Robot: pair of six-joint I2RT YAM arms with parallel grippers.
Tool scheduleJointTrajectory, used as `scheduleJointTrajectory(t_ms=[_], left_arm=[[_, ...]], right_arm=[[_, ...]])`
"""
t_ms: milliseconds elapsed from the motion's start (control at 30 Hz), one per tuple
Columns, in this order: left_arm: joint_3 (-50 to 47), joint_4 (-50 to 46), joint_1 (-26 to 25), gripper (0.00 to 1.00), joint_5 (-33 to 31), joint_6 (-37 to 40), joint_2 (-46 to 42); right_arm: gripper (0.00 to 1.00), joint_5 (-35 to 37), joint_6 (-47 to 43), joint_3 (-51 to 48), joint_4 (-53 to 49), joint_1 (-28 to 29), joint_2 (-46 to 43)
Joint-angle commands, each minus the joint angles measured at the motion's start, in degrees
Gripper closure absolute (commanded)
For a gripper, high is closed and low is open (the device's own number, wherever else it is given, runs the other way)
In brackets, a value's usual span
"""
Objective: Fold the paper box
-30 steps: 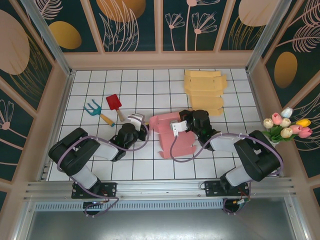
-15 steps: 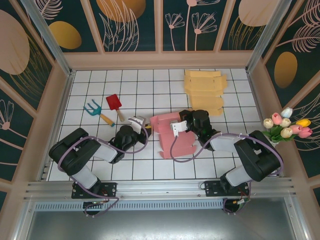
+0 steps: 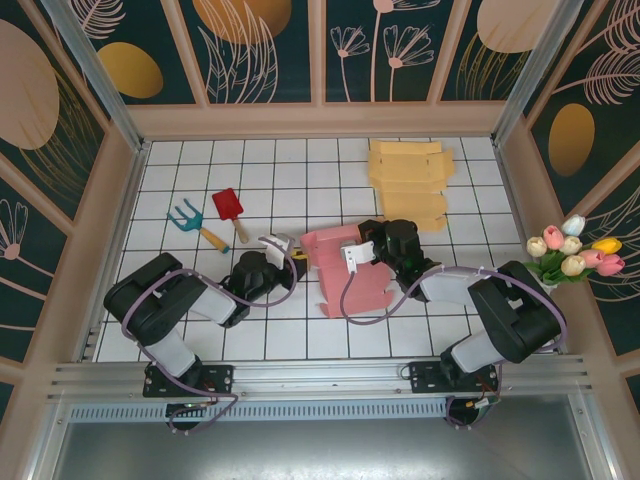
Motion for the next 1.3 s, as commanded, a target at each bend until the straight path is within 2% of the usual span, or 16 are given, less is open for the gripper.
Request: scheduleJointTrajectory(t_ms=[0, 300, 633, 833, 1267], left_arm=[[0.7, 4.0, 0.3, 0.75, 3.5, -2.9, 0.2], [1.8, 5.8, -0.2, 0.80, 5.0, -5.0, 3.3], [3.4, 5.2, -0.8, 0.79, 3.3, -4.9, 5.6], [4.3, 5.0, -0.9, 0.79, 4.8, -5.1, 5.4], [8.2, 3.7, -5.9, 0.81, 4.4, -5.8, 7.1]], right_arm=[[1.00, -0.1, -1.6, -1.3, -1.8, -0.2, 0.3], [1.00, 0.5, -1.9, -1.5, -1.8, 0.2, 0.5], [1.00, 0.4, -1.7, -1.3, -2.5, 0.3, 0.4], [1.00, 0.3, -1.6, -1.2, -2.3, 0.5, 0.8], [1.00, 1.3, -1.1, -1.3, -1.0, 1.1, 1.3]])
